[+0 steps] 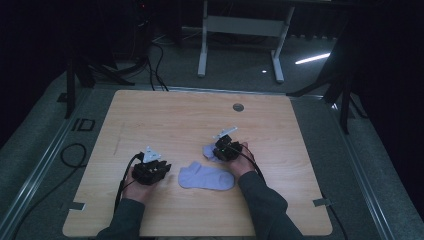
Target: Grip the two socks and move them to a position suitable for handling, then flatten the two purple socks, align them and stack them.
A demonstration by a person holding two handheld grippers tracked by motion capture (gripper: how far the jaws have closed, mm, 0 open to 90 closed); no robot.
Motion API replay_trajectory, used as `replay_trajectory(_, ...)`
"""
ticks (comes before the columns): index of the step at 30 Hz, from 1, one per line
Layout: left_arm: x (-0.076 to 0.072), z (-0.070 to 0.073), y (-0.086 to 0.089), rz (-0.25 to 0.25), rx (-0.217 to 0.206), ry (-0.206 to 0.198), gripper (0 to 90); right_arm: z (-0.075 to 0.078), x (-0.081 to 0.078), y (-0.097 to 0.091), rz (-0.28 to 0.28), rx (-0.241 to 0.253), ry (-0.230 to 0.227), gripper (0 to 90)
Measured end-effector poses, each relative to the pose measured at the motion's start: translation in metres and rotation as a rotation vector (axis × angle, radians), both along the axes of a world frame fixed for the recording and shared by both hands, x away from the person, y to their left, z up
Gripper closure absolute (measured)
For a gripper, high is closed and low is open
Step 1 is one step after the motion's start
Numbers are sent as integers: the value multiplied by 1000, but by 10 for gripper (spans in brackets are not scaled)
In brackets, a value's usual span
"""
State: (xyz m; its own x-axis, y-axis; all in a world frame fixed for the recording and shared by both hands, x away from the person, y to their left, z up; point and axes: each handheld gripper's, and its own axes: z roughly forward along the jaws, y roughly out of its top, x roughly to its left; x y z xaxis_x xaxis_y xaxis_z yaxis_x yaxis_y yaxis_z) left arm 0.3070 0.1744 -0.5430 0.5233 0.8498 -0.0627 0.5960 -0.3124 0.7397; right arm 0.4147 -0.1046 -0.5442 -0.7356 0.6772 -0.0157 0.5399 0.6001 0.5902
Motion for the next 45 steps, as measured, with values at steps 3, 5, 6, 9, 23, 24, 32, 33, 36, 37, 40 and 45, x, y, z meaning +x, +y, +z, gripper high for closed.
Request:
replay_trajectory(3, 0, 0, 0, 1, -1, 0, 726, 6, -5, -4, 10, 7, -15, 863)
replay_trajectory(5, 0, 1, 1, 0, 1, 0, 726, 13, -9, -8, 13, 14, -30, 863)
replay_trajectory(6, -1, 1, 1, 0, 1, 1, 725, 16, -11, -10, 15, 21, -37, 863)
replay_trajectory(9, 0, 1, 1, 3, -1, 0, 726, 24, -17, -15, 17, 35, -55, 863)
replay_trajectory(23, 2, 0, 1, 1, 1, 2, 725, 54, -38, -29, 24, 68, -118, 862)
replay_trajectory(24, 2, 0, 1, 2, 0, 3, 725, 55, -39, -29, 21, 69, -118, 862)
replay_trajectory(32, 2, 1, 0, 2, -2, -3, 725, 56, -41, -31, 20, 80, -123, 862)
replay_trajectory(33, 2, 1, 1, 0, 2, -3, 725, 56, -42, -30, 19, 79, -122, 861)
replay_trajectory(36, 2, 1, 1, -1, 0, -4, 725, 57, -43, -30, 22, 81, -123, 862)
replay_trajectory(37, 1, 2, 1, -2, -2, -5, 725, 57, -43, -30, 22, 80, -123, 862)
replay_trajectory(40, 1, 3, 0, -1, -7, -10, 725, 58, -45, -29, 20, 84, -125, 862)
replay_trajectory(45, 1, 2, 0, -1, -7, -8, 725, 65, -48, -30, 27, 91, -143, 862)
